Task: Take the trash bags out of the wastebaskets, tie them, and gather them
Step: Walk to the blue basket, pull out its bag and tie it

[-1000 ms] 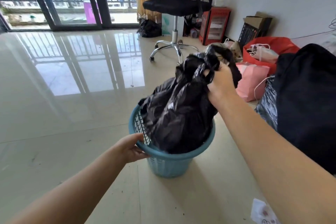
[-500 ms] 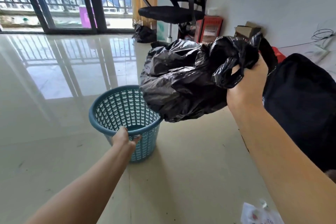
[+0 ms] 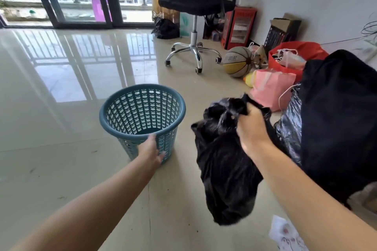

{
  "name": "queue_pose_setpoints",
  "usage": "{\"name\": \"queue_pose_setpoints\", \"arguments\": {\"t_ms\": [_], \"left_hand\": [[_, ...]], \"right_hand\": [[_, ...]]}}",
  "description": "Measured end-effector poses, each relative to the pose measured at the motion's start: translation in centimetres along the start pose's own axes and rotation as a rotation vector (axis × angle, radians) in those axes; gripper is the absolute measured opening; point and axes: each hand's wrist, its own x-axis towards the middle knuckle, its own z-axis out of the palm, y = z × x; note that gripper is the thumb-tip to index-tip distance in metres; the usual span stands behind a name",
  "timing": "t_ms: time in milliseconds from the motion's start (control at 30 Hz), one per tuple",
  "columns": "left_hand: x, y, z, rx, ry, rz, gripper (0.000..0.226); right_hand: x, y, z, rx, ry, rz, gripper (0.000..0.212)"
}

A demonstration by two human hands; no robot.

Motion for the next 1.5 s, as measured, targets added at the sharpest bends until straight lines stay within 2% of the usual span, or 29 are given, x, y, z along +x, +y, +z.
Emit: {"name": "queue_pose_setpoints", "arguments": {"t_ms": [67, 133, 233, 300, 367, 433, 467, 500, 567, 633, 667, 733, 800, 900, 967, 1000, 1067, 1133, 1167, 1200, 1233, 1267, 1333, 1400, 1467, 1500], "left_hand": [[-2.7, -1.8, 1.1, 0.206, -0.123, -0.022, 0.04], [-5.5, -3.3, 2.1, 0.435, -0.287, 0.088, 0.039], [-9.0, -4.7, 1.8, 0.739, -0.554, 0.421, 0.045], [-9.7, -5.3, 0.7, 0.92, -0.667, 0.611, 0.058], [-9.3, -5.4, -0.3, 1.168, -0.735, 0.78, 0.075], [-8.7, -4.9, -0.3, 1.477, -0.702, 1.047, 0.082], [-8.6, -4.5, 0.0, 1.531, -0.665, 1.203, 0.074], [-8.7, -4.0, 0.5, 1.489, -0.633, 1.341, 0.059], [-9.1, -2.7, 1.6, 1.209, -0.585, 1.477, 0.03], [-9.8, -0.7, 3.1, 0.981, -0.521, 1.35, 0.031], [-10.3, 0.6, 3.8, 0.956, -0.485, 1.258, 0.034], [-10.7, 3.0, 5.1, 1.038, -0.416, 1.145, 0.039], [-10.8, 4.5, 6.0, 1.168, -0.413, 1.077, 0.041], [-10.9, 5.7, 6.9, 1.27, -0.438, 1.002, 0.04], [-11.6, 6.6, 7.6, 1.314, -0.427, 1.005, 0.038], [-12.0, 7.0, 7.8, 1.364, -0.404, 1.037, 0.037], [-13.2, 7.4, 8.0, 1.552, -0.297, 1.159, 0.037], [-14.6, 7.3, 7.9, 1.636, -0.267, 1.286, 0.032], [-15.2, 7.2, 7.8, 1.596, -0.325, 1.333, 0.027], [-15.8, 7.0, 7.6, 1.527, -0.414, 1.37, 0.023], [-16.5, 6.9, 7.4, 1.461, -0.513, 1.394, 0.021], [-17.0, 6.8, 7.3, 1.417, -0.603, 1.406, 0.019], [-17.6, 6.2, 7.2, 1.418, -0.732, 1.425, 0.018], [-17.5, 5.1, 7.5, 1.442, -0.839, 1.409, 0.018], [-16.8, 4.3, 7.7, 1.352, -0.908, 1.313, 0.018], [-16.4, 4.3, 7.6, 1.264, -0.907, 1.238, 0.021]], "right_hand": [[-1.0, 2.8, -0.2, -0.15, -0.014, 0.069, 0.009], [-2.3, 5.1, -0.7, -0.219, -0.071, 0.16, 0.009], [-4.0, 6.8, -1.7, -0.158, -0.214, 0.317, 0.02], [-4.6, 6.5, -2.2, -0.065, -0.318, 0.354, 0.024], [-4.8, 5.6, -2.7, 0.013, -0.414, 0.353, 0.027], [-4.8, 4.9, -3.0, 0.052, -0.482, 0.35, 0.029], [-4.8, 4.5, -3.0, 0.052, -0.505, 0.356, 0.029], [-4.7, 4.1, -3.1, 0.026, -0.525, 0.359, 0.029], [-4.5, 3.0, -3.3, -0.11, -0.563, 0.335, 0.022], [-3.8, 1.2, -3.9, -0.237, -0.51, 0.259, 0.008], [-3.3, 0.1, -4.2, -0.272, -0.459, 0.193, 0.01], [-2.5, -2.5, -4.9, -0.319, -0.372, 0.057, 0.016], [-2.0, -4.7, -5.5, -0.421, -0.355, -0.024, 0.013], [-1.8, -6.1, -6.0, -0.806, -0.446, 0.0, 0.014], [-1.4, -6.0, -6.3, -1.022, -0.331, -0.136, 0.017], [-1.3, -5.9, -6.2, -0.985, -0.241, -0.245, 0.015], [-1.6, -6.0, -5.6, -0.612, -0.171, -0.336, 0.011], [-2.4, -5.9, -4.4, -0.133, -0.327, -0.208, 0.005], [-2.6, -5.5, -4.0, 0.019, -0.396, -0.138, 0.011], [-2.6, -5.0, -3.8, 0.036, -0.467, -0.083, 0.024], [-2.9, -4.7, -3.7, -0.072, -0.559, -0.054, 0.035], [-3.3, -4.6, -3.4, -0.244, -0.673, -0.043, 0.037], [-4.4, -4.5, -2.3, -0.533, -0.858, -0.07, 0.02], [-5.2, -4.7, -0.9, -0.609, -0.863, -0.098, 0.022], [-5.4, -4.6, 0.1, -0.62, -0.745, -0.111, 0.03], [-5.2, -4.5, 0.3, -0.546, -0.68, -0.06, 0.03]]}}
